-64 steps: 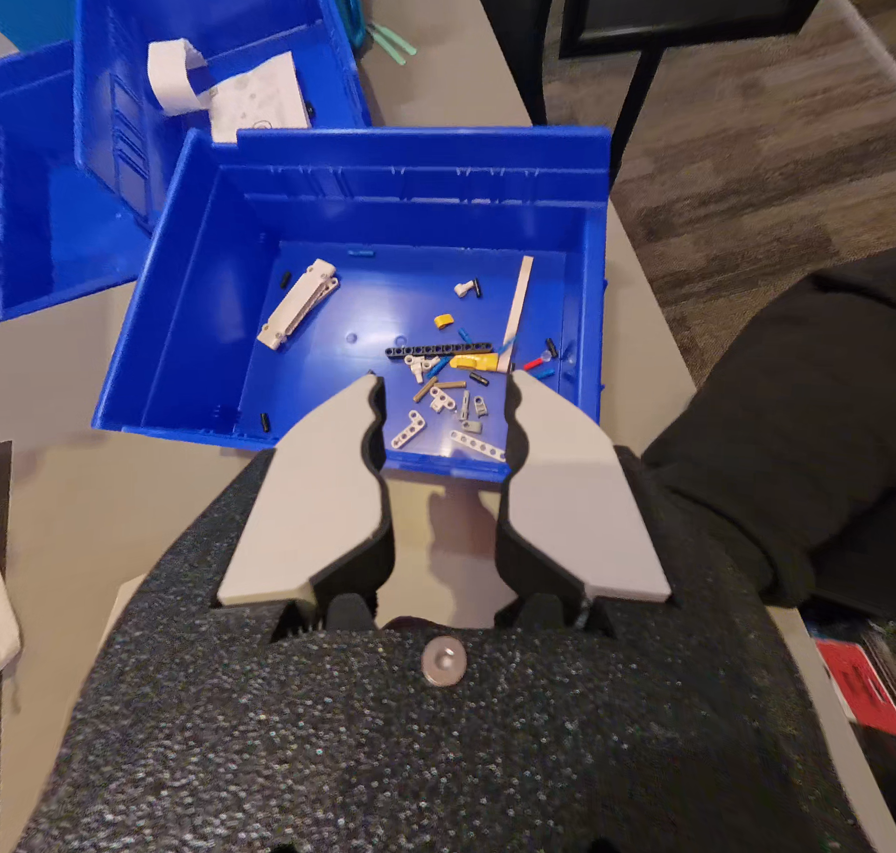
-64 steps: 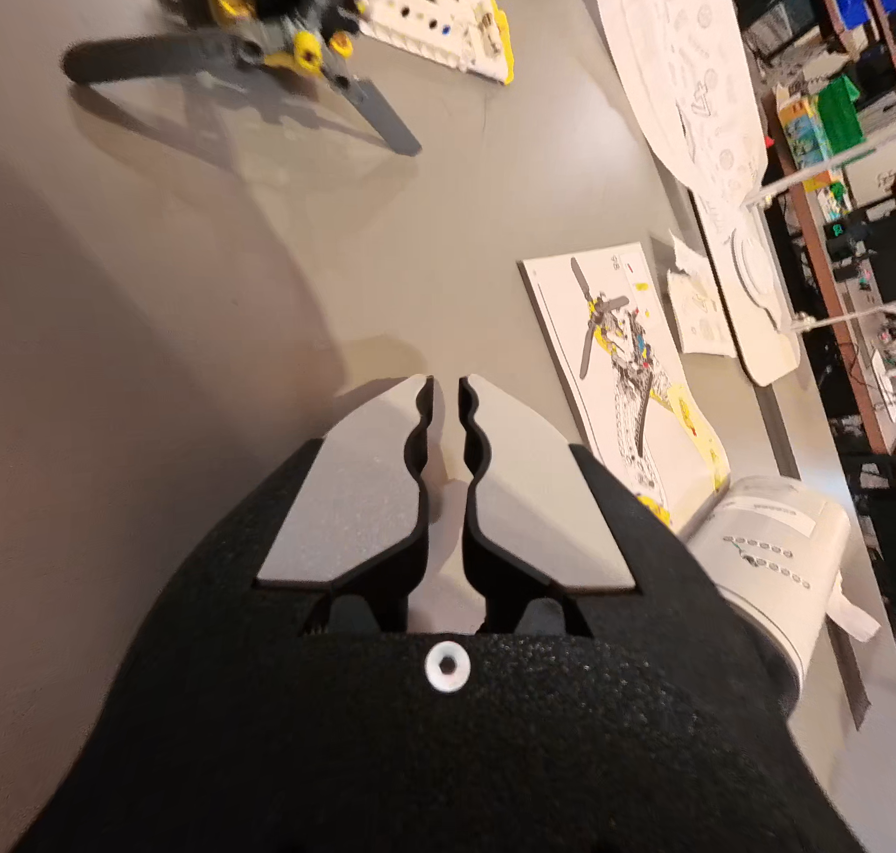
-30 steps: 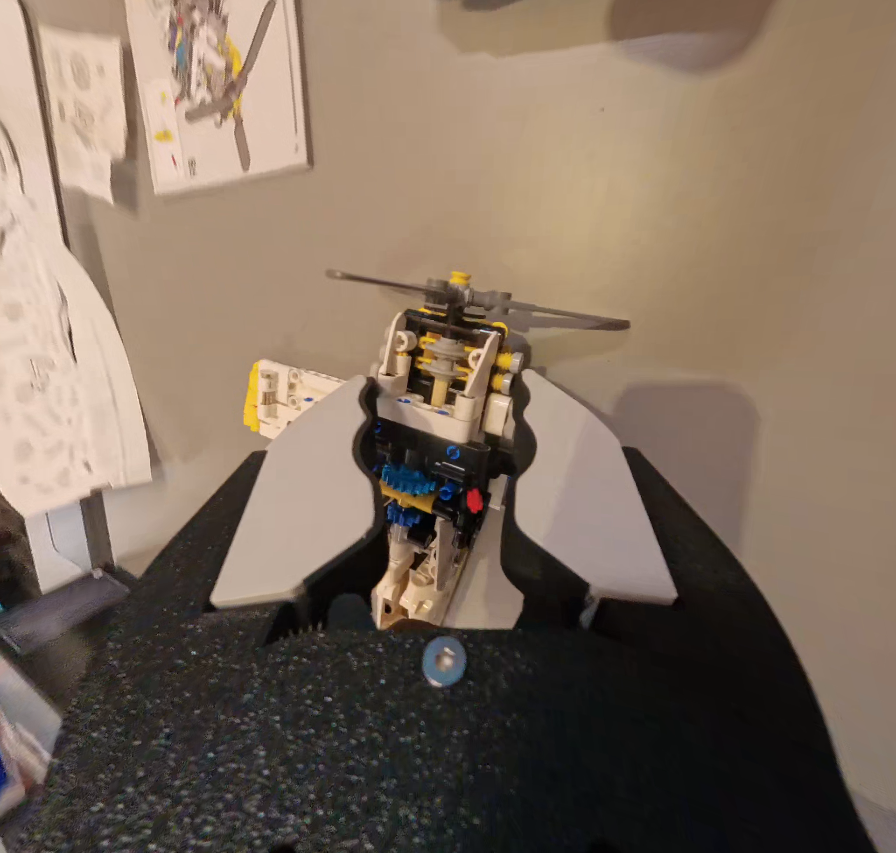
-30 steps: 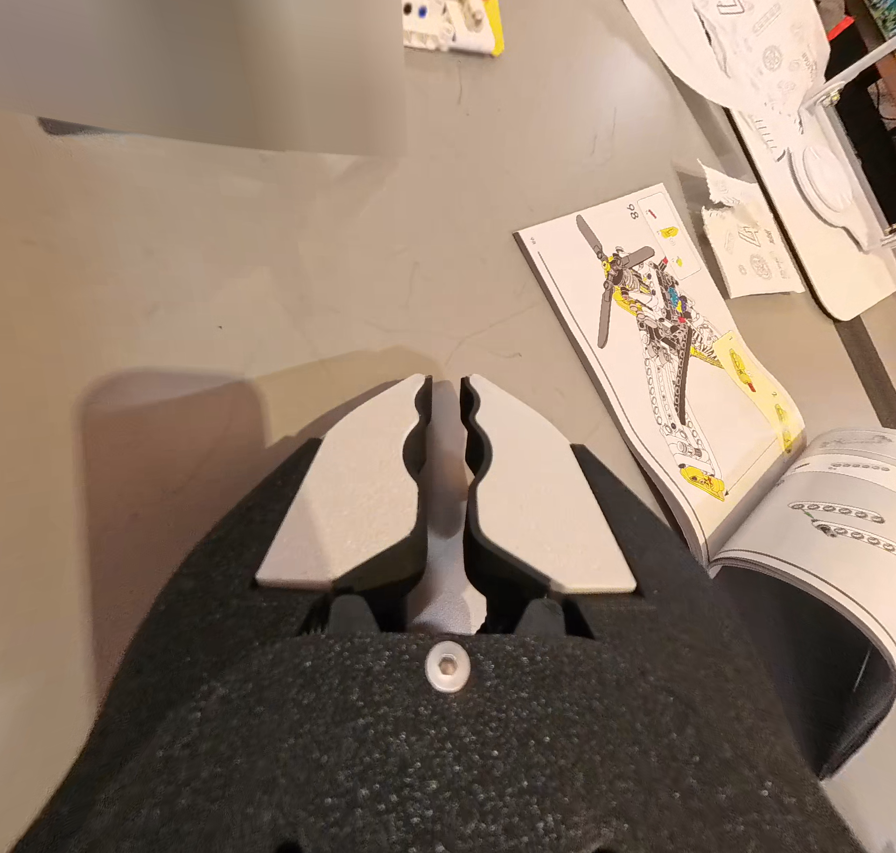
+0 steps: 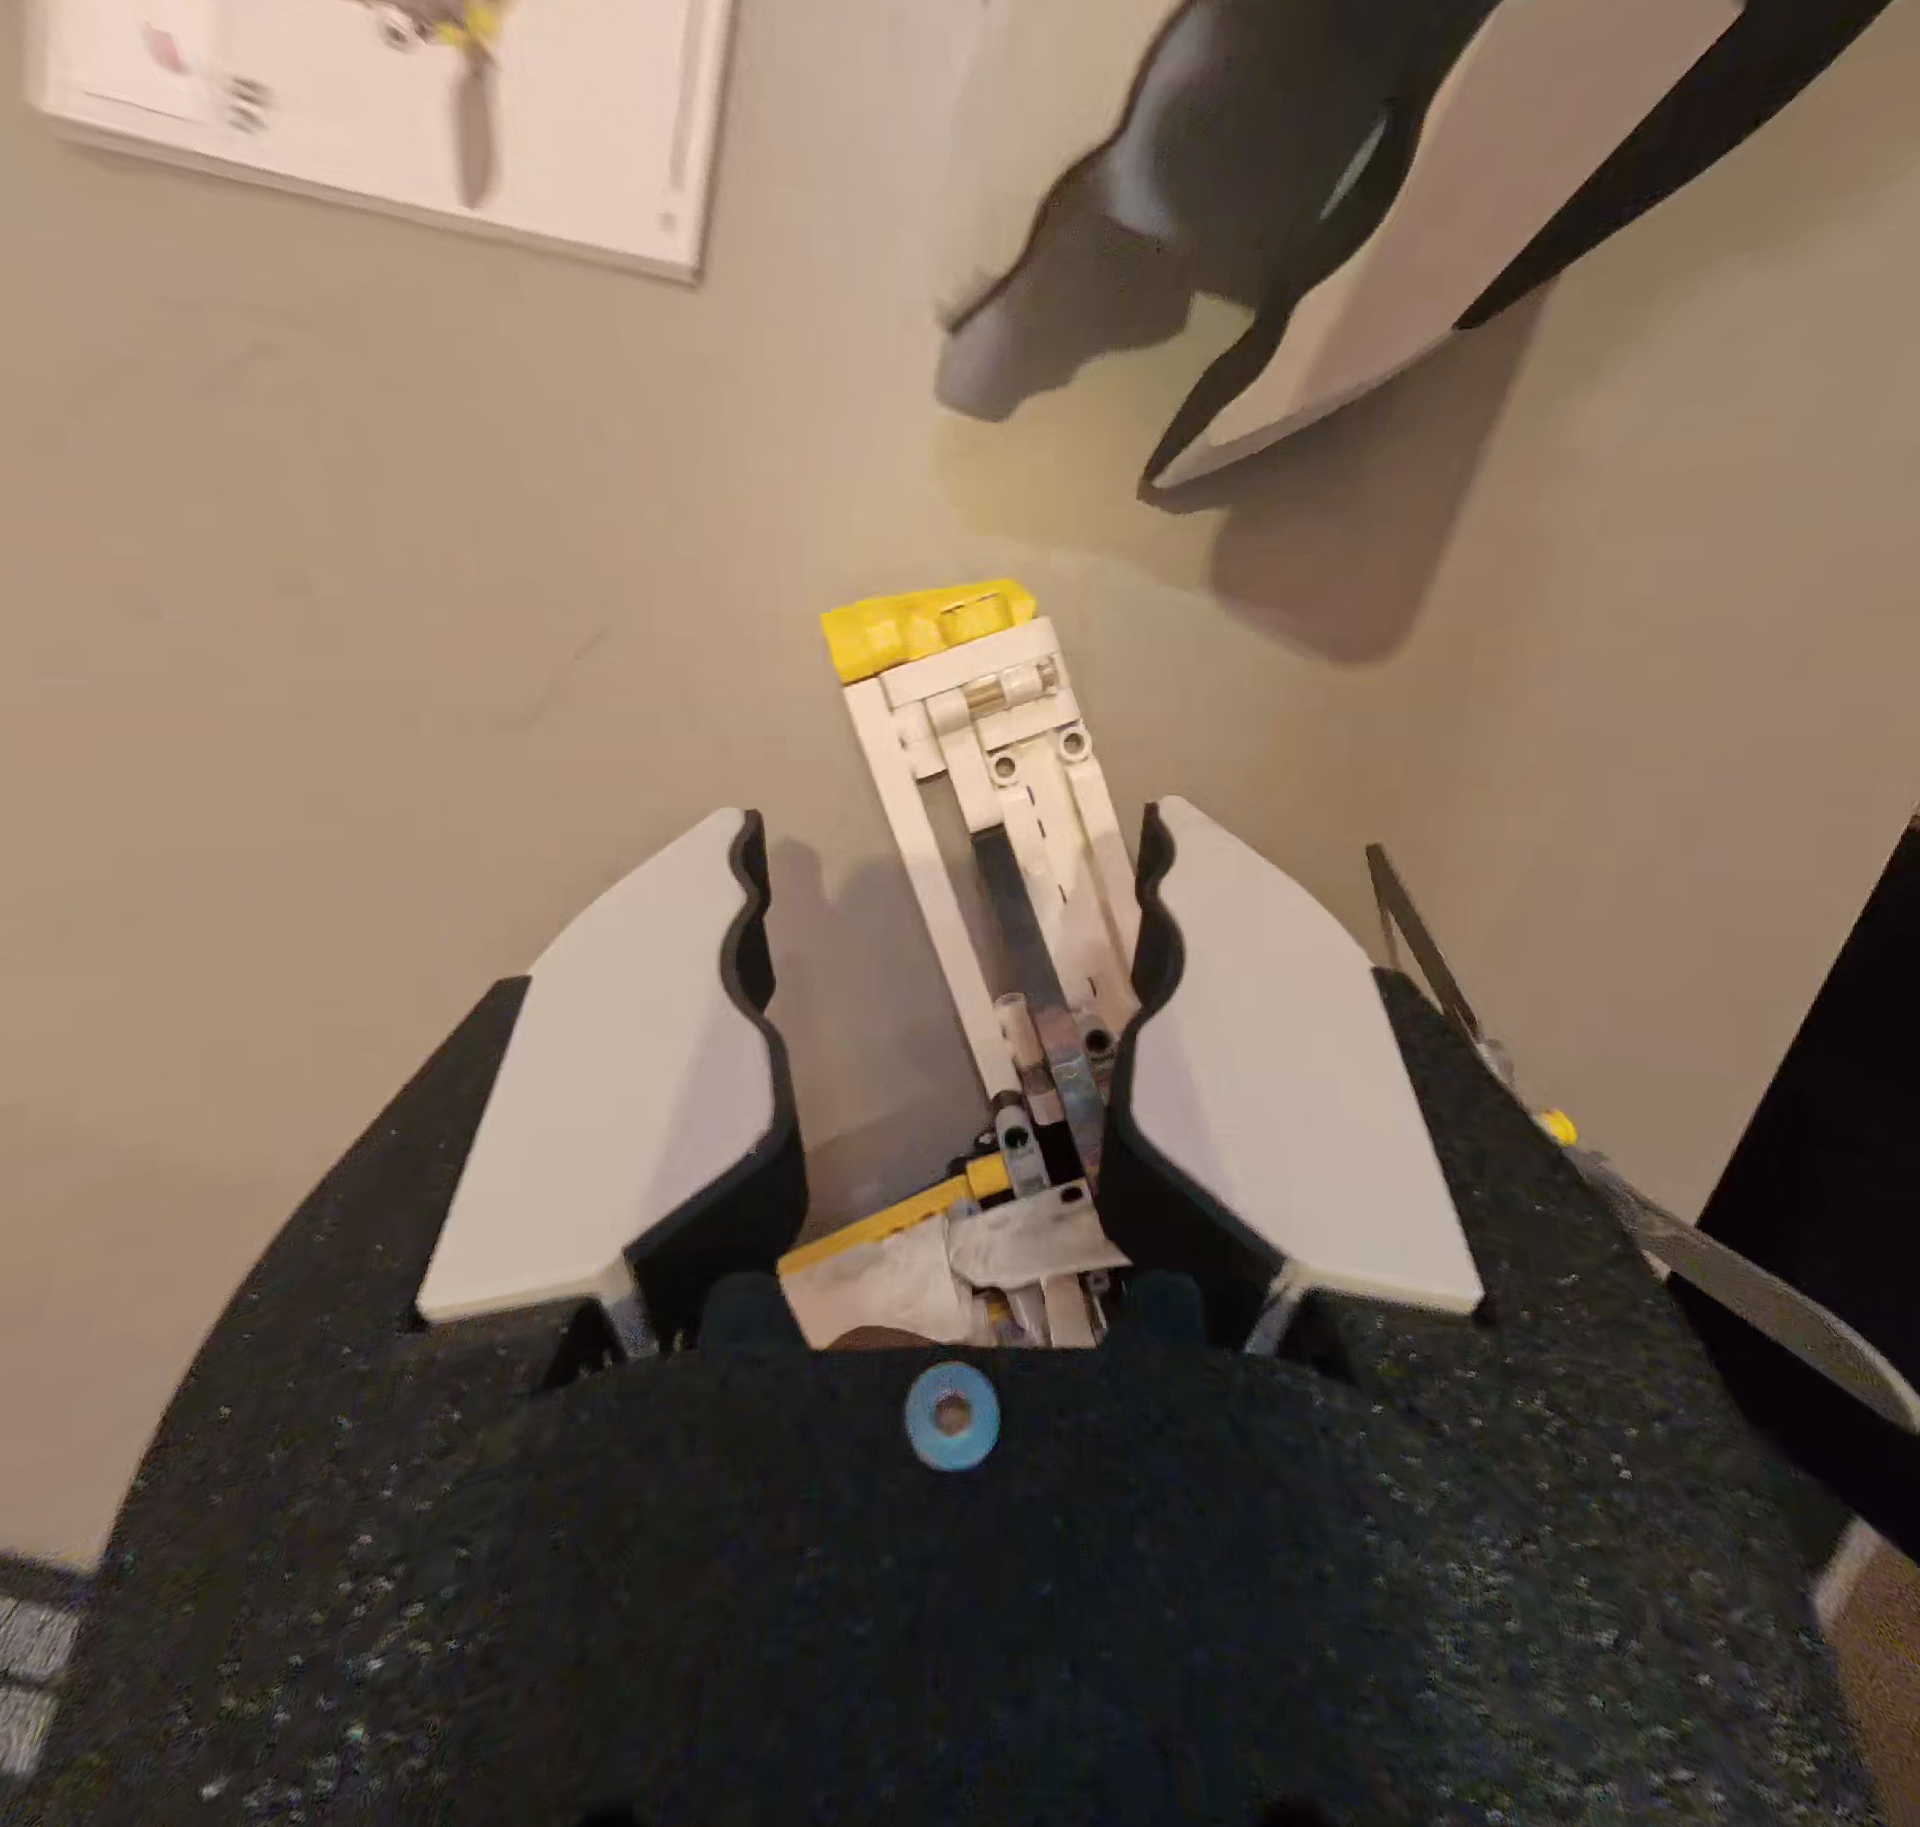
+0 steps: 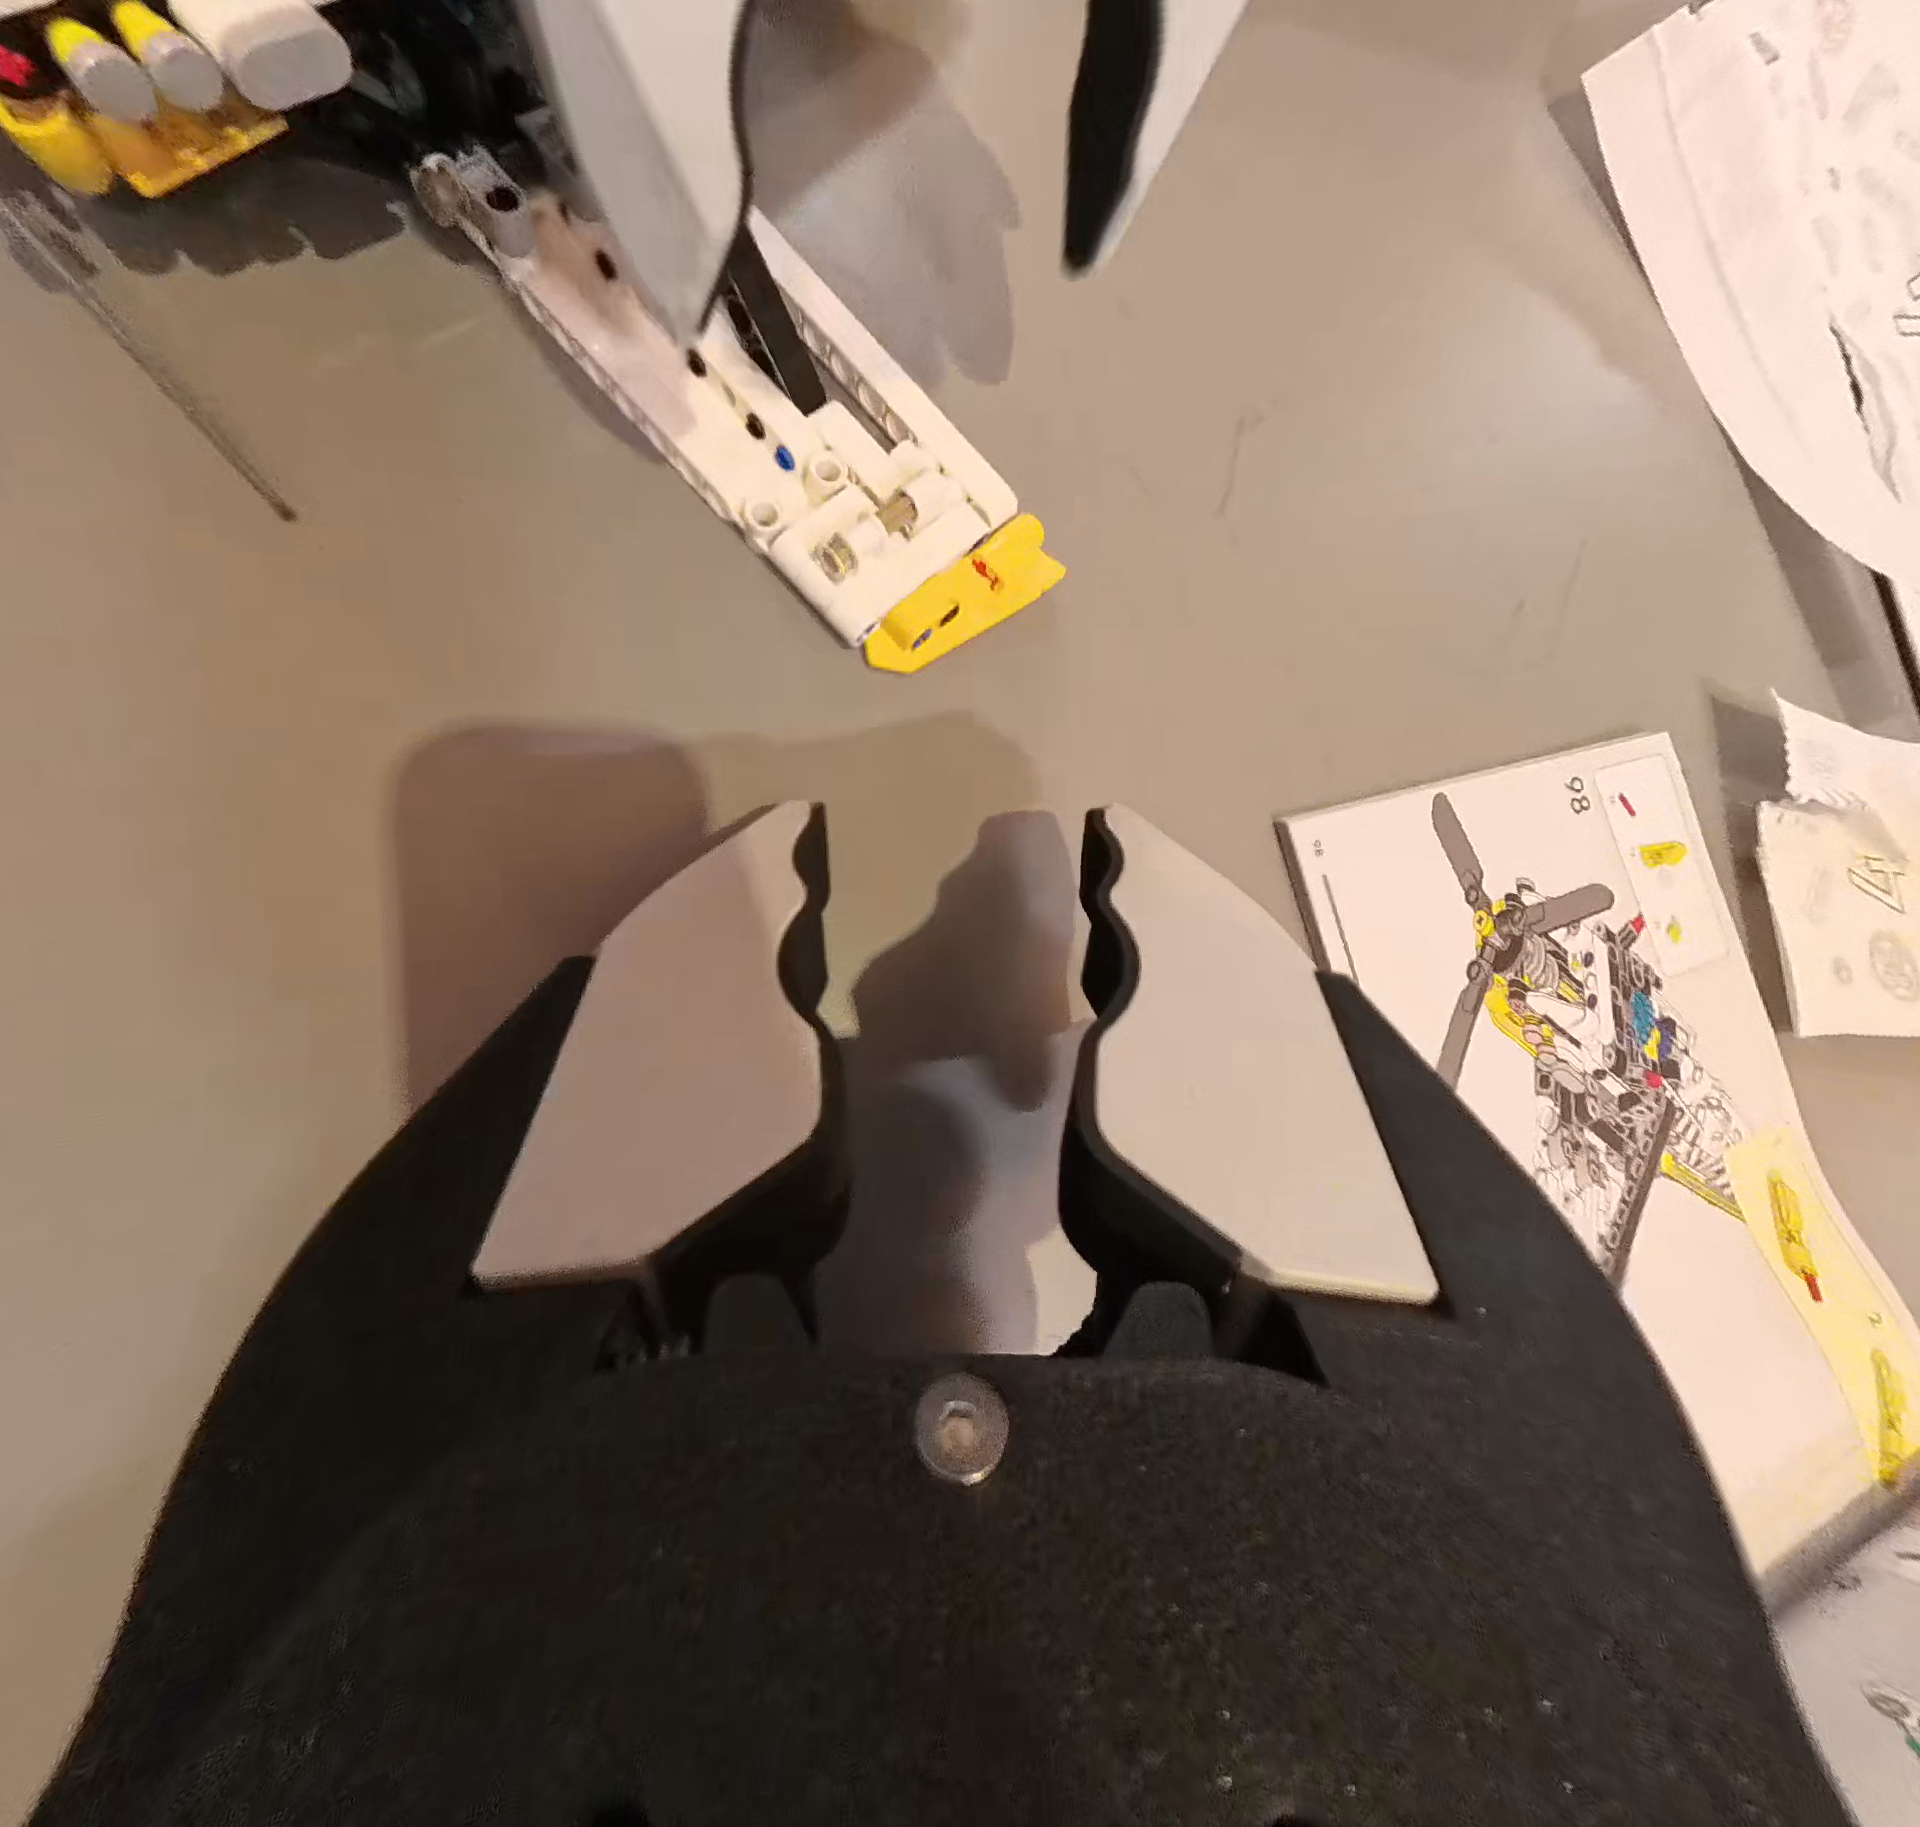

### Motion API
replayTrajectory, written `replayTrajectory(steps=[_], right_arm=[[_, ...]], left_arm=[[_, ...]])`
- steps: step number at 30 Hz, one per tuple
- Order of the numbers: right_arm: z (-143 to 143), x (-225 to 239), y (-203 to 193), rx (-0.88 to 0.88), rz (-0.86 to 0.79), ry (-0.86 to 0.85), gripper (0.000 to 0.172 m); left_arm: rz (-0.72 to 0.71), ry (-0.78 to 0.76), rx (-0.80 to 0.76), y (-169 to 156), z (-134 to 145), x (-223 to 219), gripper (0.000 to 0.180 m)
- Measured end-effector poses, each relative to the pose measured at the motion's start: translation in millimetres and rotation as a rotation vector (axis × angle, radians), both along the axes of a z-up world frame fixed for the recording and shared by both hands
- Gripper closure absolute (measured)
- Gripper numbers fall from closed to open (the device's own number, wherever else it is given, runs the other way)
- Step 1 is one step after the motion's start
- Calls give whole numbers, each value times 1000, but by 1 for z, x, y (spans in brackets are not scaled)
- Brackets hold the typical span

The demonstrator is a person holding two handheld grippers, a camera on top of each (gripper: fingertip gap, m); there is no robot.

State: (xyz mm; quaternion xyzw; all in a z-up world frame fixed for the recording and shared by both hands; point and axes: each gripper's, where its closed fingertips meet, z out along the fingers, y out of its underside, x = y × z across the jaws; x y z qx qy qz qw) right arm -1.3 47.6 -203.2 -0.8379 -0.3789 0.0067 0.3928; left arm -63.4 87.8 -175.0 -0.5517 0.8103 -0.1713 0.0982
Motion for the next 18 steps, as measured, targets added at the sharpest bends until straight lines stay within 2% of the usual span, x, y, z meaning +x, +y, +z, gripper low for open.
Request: replayTrajectory(steps=[1, 5, 8, 11, 16, 18], right_arm=[[-1, -1, 1, -5, 2, 11, 125], [-2, -2, -1, -8, 9, 56, 125], [-2, 0, -2, -3, 2, 75, 125], [-2, 1, -4, -6, 2, 90, 125], [-2, -9, -9, -13, 44, 92, 122], [-2, -14, -13, -17, 61, 96, 122]], left_arm=[[-15, 54, -1, -1, -9, 0, 110], [-72, 211, 37, 0, -40, -4, 105], [-174, 195, 85, -3, -42, 1, 105], [-330, 151, 116, -13, -42, 4, 114], [-757, 65, 85, -43, -41, -6, 117], [-831, 57, 40, -51, -40, -11, 120]])
